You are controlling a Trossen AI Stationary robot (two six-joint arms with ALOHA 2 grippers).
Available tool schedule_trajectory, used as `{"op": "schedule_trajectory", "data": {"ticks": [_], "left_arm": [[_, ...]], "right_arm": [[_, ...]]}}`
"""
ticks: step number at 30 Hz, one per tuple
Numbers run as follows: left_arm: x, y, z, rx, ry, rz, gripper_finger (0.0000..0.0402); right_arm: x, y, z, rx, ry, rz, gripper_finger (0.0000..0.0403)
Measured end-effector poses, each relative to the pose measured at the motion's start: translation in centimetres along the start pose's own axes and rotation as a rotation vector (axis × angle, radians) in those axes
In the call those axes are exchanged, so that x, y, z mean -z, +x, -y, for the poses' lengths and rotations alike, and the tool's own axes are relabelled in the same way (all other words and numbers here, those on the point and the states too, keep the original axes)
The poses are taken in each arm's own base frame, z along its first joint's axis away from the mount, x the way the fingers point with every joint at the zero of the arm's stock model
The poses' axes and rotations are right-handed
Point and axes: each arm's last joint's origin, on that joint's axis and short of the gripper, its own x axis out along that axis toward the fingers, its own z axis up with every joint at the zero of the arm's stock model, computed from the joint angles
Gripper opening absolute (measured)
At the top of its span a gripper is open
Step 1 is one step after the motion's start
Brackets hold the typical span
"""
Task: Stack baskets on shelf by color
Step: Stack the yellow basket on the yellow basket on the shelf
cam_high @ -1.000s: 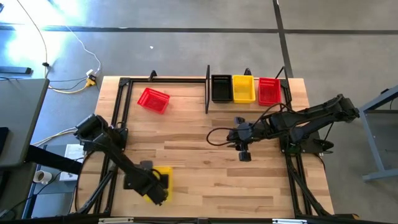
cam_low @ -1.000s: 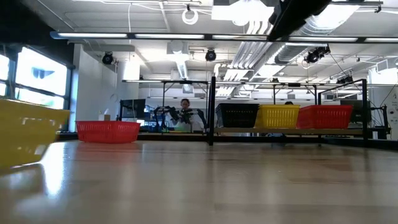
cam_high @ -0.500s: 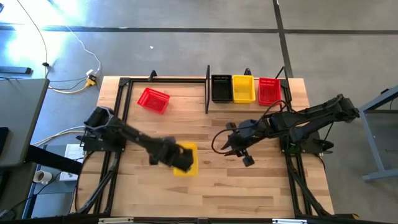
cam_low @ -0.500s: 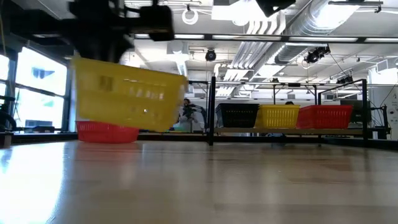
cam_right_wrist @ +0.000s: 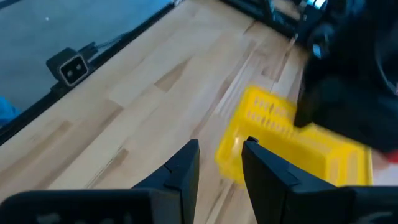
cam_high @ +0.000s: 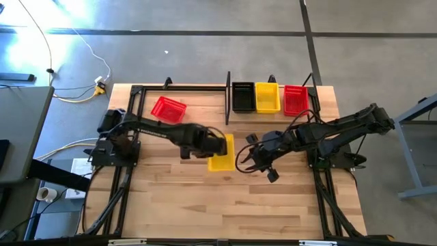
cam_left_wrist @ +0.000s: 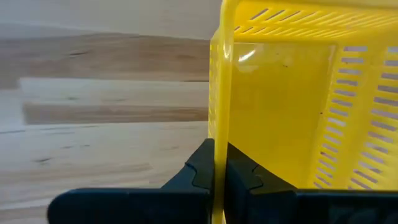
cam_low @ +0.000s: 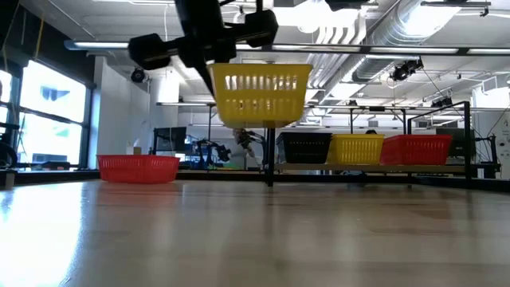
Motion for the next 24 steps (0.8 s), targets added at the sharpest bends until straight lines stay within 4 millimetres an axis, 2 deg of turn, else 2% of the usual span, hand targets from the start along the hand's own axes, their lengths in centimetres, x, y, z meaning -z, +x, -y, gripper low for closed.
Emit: {"op": "schedule_trajectory", "data": {"ticks": [6,12,24], "left_arm": [[-2.0,0.2,1.2,0.086,-0.026,-0.021,0.0],[-3.4,0.3,2.2,0.176,-0.029,-0.009,0.0],[-4.2,0.3,2.8,0.232,-0.027,0.032,0.0]], "right_arm": [[-0.5,0.0,0.2,0.022,-0.045,0.055,0.0108],[-0.1,0.7,0.6,0.035,-0.025,0.02,0.0108],[1.7,2.8,1.3,0.132,0.031,-0.174,0.0108]]}}
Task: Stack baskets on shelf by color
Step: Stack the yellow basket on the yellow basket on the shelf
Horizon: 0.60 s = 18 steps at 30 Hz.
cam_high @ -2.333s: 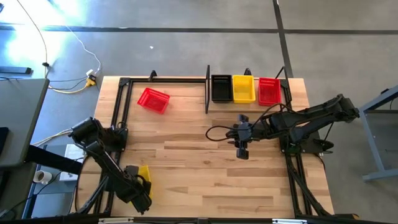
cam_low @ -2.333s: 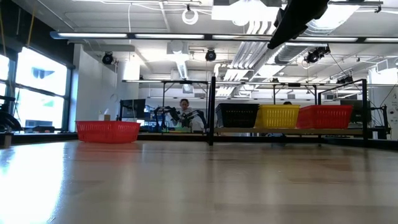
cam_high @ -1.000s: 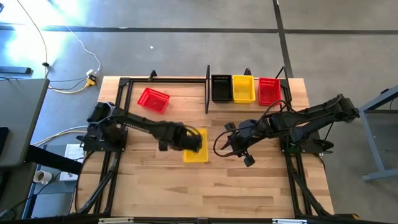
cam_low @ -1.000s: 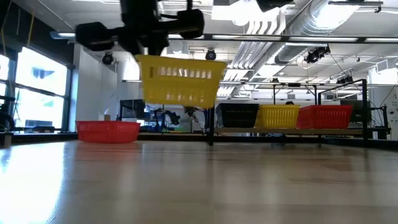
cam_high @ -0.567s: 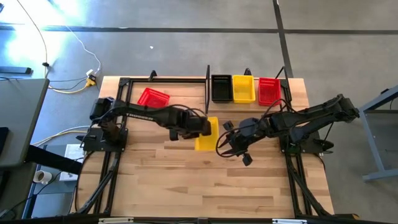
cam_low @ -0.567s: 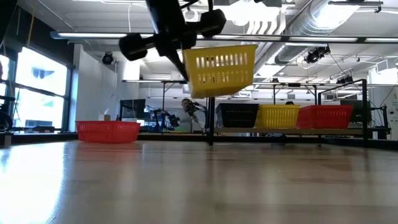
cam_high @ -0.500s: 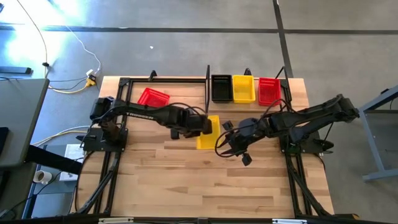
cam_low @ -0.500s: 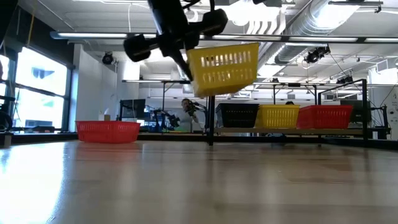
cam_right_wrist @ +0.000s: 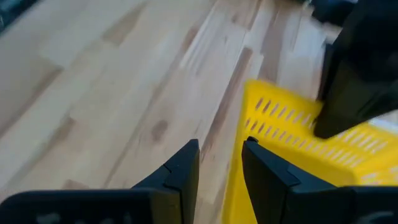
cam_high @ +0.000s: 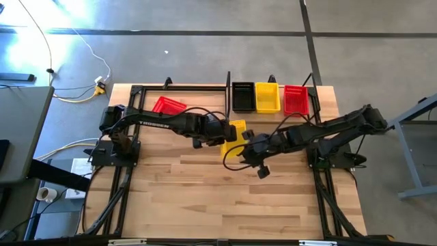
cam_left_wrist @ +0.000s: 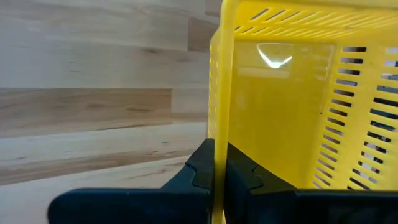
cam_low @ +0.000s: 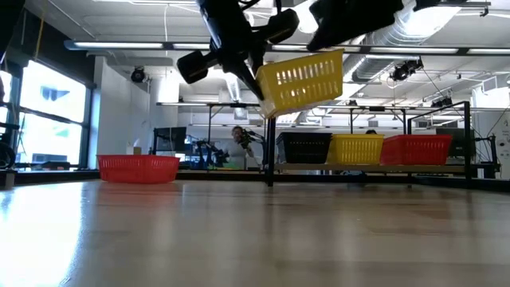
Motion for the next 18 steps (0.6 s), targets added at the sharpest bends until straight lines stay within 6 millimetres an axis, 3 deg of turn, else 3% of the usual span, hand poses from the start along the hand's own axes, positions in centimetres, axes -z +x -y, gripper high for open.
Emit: {"op": "schedule_trajectory", "data": {"ticks": [11,18], "left_arm": [[-0.1,0.0,0.2,0.016,0.038,0.023,0.0],[-0.1,0.0,0.2,0.018,0.082,0.048,0.0002]], "right_arm": [[1.4,2.0,0.5,0.0,0.042,-0.134,0.0101],[1.6,2.0,0.7,0.021,0.119,-0.146,0.001]]}}
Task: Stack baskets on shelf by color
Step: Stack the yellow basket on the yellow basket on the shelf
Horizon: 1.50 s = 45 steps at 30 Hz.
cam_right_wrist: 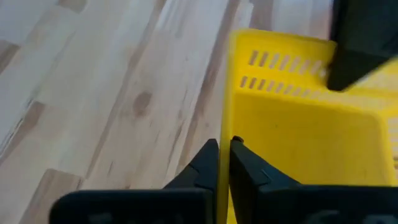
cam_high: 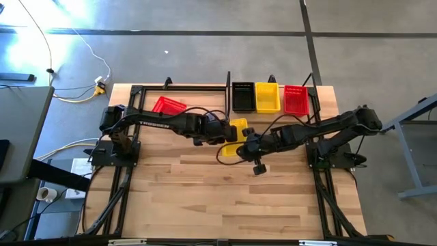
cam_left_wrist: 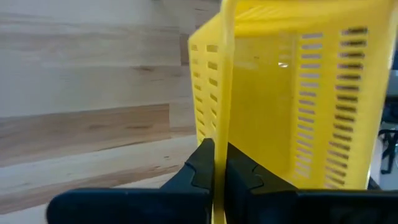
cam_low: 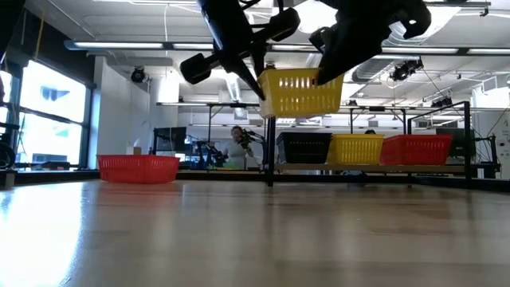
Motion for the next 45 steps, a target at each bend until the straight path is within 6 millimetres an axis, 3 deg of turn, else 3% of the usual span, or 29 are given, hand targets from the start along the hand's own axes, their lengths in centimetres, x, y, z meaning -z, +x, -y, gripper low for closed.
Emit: {"op": "schedule_trajectory", "data": {"ticks": [19,33,45], "left_arm": [[-3.6,0.7,-0.4,0.029,0.363,-0.135,0.0112],[-5.5,1.0,-0.7,0.032,0.654,-0.102,0.0116],[-5.9,1.1,-0.9,0.065,0.787,-0.151,0.0116]], "right_arm": [[-0.3,0.0,0.1,0.039,0.338,0.032,0.0001],[0.5,-0.3,-2.1,-0.024,0.555,-0.089,0.0],[1.8,-4.7,-3.5,0.042,0.647,-0.149,0.0]]}}
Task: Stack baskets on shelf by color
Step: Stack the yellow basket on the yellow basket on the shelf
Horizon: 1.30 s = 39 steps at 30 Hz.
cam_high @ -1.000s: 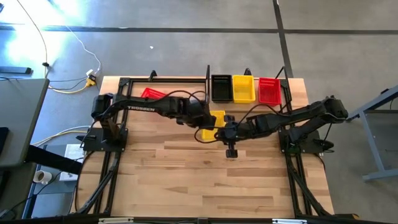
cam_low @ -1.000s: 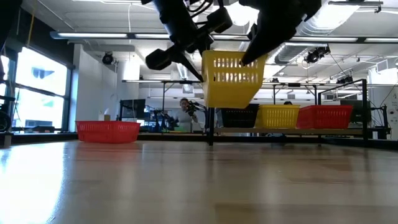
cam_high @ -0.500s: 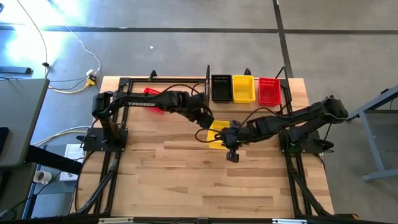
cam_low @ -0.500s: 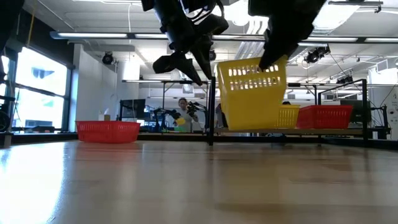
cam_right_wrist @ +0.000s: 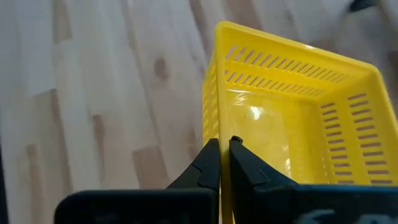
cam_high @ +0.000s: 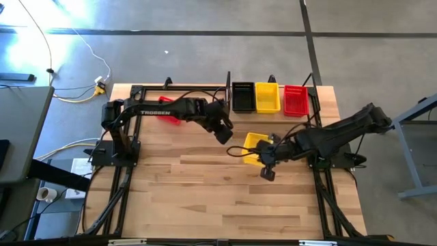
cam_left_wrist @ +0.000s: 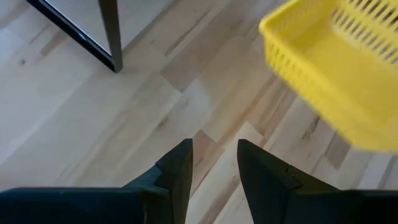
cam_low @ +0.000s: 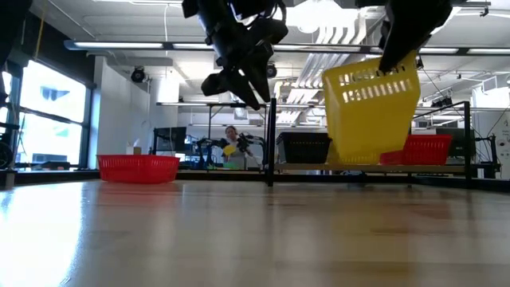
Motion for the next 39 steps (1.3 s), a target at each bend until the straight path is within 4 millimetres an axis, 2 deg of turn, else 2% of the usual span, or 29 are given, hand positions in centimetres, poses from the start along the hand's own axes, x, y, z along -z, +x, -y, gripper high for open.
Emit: {"op": "schedule_trajectory", "data": {"ticks": [8,16,20,26,33,39], "left_arm": [[-0.8,-1.8,-0.9,-0.012,0.02,0.064,0.0116],[-2.1,-5.4,-2.8,-0.057,0.003,0.194,0.0116],[-2.6,-6.9,-3.8,-0.09,-0.018,0.253,0.0116],[-3.1,-8.0,-5.0,-0.103,-0.051,0.29,0.0116],[-3.6,-8.2,-6.1,-0.123,-0.079,0.298,0.0116],[-3.9,-8.3,-6.9,-0.145,-0.101,0.309,0.0116]], "right_arm": [[0.8,-3.8,2.7,0.163,-0.031,0.105,0.0],[0.5,-7.2,7.0,0.381,-0.141,0.223,0.0],[0.5,-8.4,9.2,0.461,-0.202,0.223,0.0],[-0.3,-9.8,11.7,0.589,-0.314,0.267,0.0],[-1.1,-10.5,14.7,0.572,-0.38,0.306,0.0],[0.1,-7.9,17.4,0.541,-0.408,0.367,0.0]]}}
